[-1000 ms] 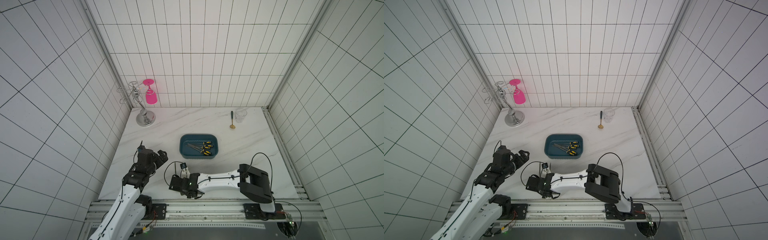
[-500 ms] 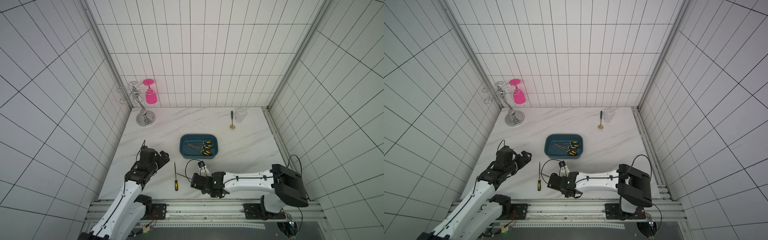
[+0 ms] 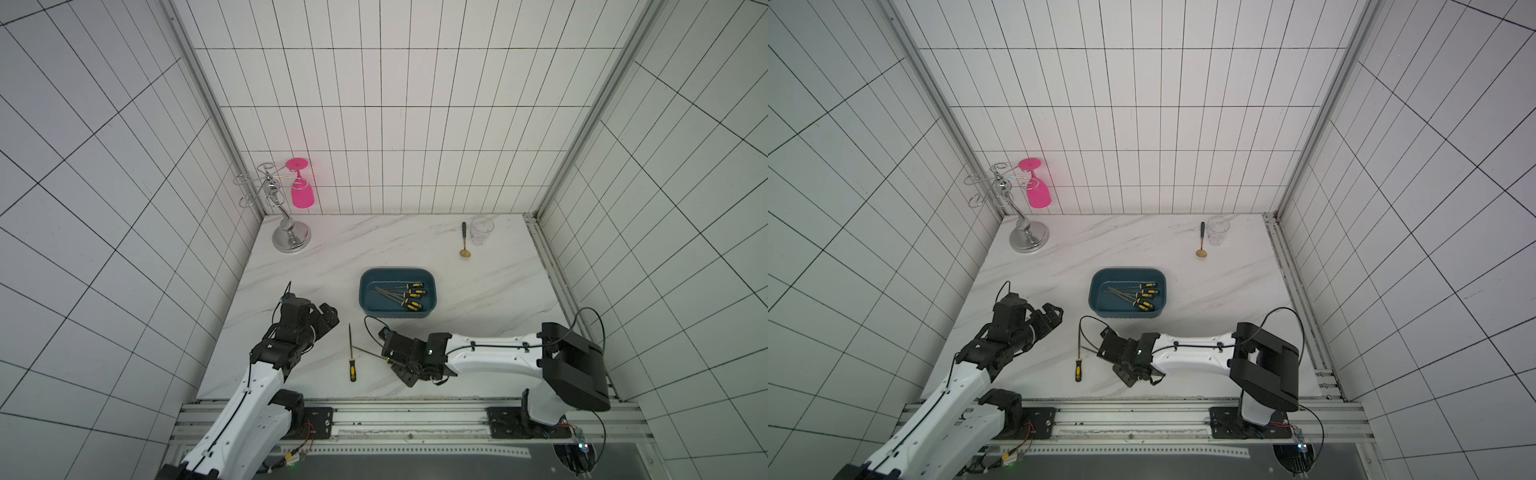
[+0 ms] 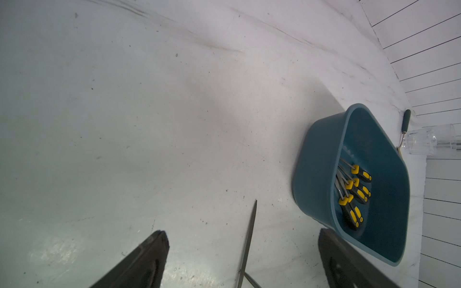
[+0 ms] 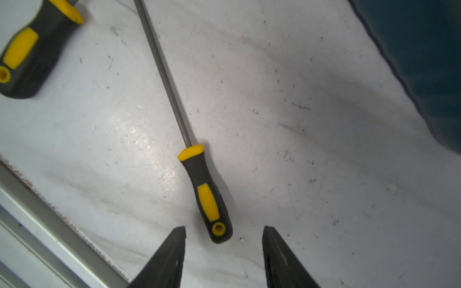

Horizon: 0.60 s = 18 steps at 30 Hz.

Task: Put the file tool into the storage box
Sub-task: Pick up the file tool from the center of the board.

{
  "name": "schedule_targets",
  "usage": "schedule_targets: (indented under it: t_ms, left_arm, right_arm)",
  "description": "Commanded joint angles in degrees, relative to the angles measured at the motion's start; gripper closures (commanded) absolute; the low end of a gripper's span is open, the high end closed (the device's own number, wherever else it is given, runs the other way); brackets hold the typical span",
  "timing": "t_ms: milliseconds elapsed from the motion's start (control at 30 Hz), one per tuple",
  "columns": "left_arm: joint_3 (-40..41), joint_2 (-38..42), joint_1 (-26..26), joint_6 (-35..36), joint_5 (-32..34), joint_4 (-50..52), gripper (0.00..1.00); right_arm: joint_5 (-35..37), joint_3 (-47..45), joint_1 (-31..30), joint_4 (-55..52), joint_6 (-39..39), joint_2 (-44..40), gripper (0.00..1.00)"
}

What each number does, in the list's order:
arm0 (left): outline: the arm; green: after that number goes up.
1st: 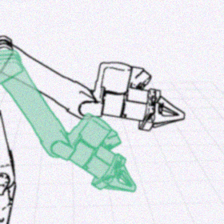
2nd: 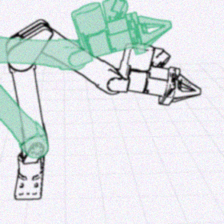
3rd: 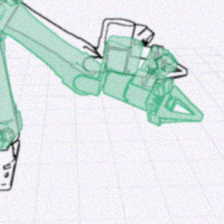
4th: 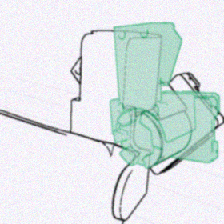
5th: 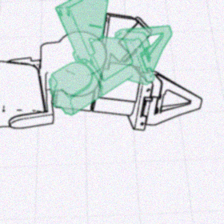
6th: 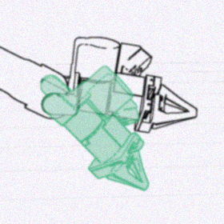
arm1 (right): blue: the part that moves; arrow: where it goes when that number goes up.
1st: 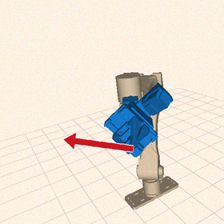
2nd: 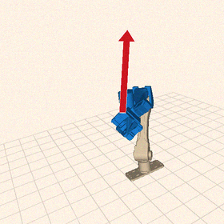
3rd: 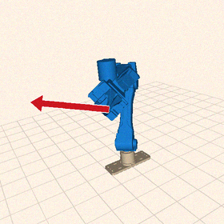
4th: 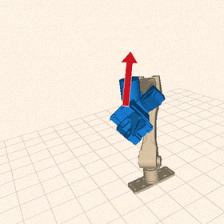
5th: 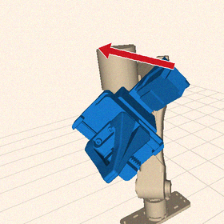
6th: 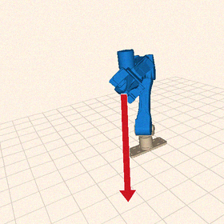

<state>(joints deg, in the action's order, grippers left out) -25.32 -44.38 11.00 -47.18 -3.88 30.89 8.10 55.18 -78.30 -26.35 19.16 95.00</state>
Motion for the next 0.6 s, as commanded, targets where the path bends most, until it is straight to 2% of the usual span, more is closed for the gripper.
schedule_targets:
  t_ms: [0, 333, 533, 567]
  left_arm:
    - [-0.1, 0.0, 0.2, 0.7, 1.8, -1.4, 0.02]
    - [0.5, 3.8, 0.1, 0.8, 3.6, -1.7, 0.02]
    - [0.2, 4.6, 0.1, 1.1, 3.8, -1.5, 0.02]
    - [0.1, 4.6, 0.1, 1.2, 3.7, -1.5, 0.02]
  right_arm:
    - [-2.1, 1.1, 0.5, 1.6, -4.8, 1.3, 0.47]
    - [-1.7, 2.0, 0.3, 2.8, -5.6, 6.3, 0.51]
    - [-0.2, 1.2, -0.4, 4.0, -4.1, 7.1, 0.62]
    - [0.3, 0.8, -0.4, 4.1, -3.8, 6.7, 0.68]
